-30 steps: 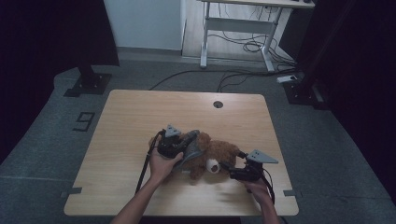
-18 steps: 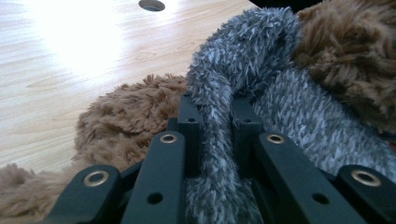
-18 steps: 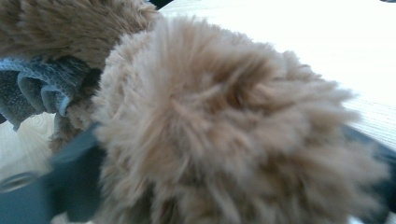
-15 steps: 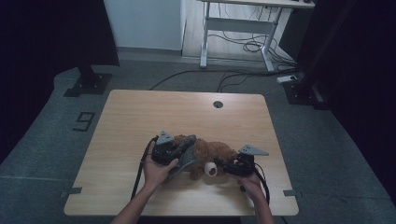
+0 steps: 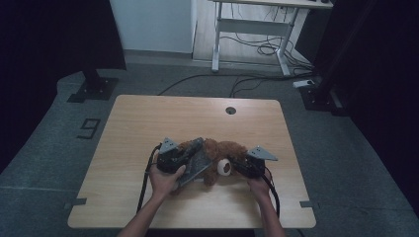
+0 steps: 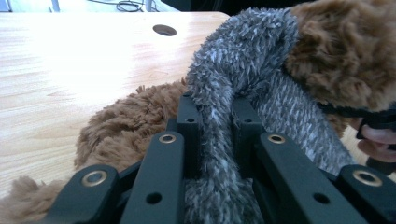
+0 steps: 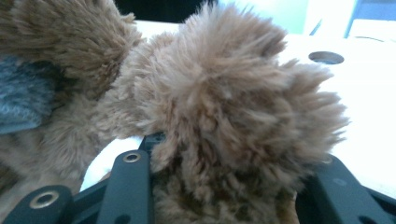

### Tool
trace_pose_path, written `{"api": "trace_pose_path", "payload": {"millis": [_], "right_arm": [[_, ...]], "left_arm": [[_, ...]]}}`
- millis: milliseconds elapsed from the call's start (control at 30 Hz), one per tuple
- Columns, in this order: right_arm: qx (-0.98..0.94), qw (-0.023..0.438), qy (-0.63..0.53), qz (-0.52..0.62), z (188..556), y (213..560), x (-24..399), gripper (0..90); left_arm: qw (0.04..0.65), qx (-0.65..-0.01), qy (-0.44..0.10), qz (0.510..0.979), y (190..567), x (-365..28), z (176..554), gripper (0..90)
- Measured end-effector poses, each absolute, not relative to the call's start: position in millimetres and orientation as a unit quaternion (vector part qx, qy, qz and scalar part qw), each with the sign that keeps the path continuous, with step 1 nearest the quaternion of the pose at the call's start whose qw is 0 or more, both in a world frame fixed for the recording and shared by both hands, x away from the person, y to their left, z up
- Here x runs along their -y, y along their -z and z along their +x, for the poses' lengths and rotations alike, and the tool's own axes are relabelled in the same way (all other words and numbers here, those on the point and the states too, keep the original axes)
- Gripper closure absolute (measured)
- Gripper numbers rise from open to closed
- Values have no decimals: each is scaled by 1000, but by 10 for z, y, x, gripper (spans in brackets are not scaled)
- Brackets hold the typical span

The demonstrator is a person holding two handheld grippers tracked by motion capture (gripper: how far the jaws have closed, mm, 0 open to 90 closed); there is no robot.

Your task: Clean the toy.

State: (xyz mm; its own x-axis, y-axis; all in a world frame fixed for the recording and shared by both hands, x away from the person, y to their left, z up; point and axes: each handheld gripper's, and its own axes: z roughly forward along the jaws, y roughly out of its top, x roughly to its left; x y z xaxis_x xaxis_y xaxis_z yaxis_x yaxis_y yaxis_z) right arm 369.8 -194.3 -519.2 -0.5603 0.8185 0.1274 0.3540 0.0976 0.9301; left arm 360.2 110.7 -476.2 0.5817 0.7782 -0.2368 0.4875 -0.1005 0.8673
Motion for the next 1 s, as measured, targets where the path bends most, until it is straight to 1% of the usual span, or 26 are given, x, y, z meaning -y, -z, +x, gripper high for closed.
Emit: {"api": "trace_pose_path", "payload": {"millis": [167, 333, 500, 700, 833, 900, 1000], "right_arm": [[-700, 230, -537, 410, 3754, 5225, 1954, 540], [-707, 224, -553, 378, 3630, 5265, 2034, 525], [-714, 217, -561, 359, 3478, 5299, 2095, 518], [-723, 218, -563, 335, 3402, 5316, 2131, 512], [-726, 215, -566, 325, 3376, 5332, 2145, 507], [-725, 214, -568, 327, 3376, 5338, 2149, 505], [-724, 213, -568, 329, 3379, 5339, 2150, 504]], "left_arm": [[508, -436, -138, 730, 4741, -1088, 3623, 772], [505, -430, -128, 737, 4676, -1148, 3560, 769], [495, -426, -145, 743, 4392, -1233, 3594, 769], [502, -421, -163, 738, 3996, -1259, 3764, 768], [509, -412, -147, 741, 3840, -1120, 3887, 768], [515, -405, -128, 745, 3815, -970, 3919, 768], [509, -383, -102, 764, 3846, -670, 3913, 768]]}}
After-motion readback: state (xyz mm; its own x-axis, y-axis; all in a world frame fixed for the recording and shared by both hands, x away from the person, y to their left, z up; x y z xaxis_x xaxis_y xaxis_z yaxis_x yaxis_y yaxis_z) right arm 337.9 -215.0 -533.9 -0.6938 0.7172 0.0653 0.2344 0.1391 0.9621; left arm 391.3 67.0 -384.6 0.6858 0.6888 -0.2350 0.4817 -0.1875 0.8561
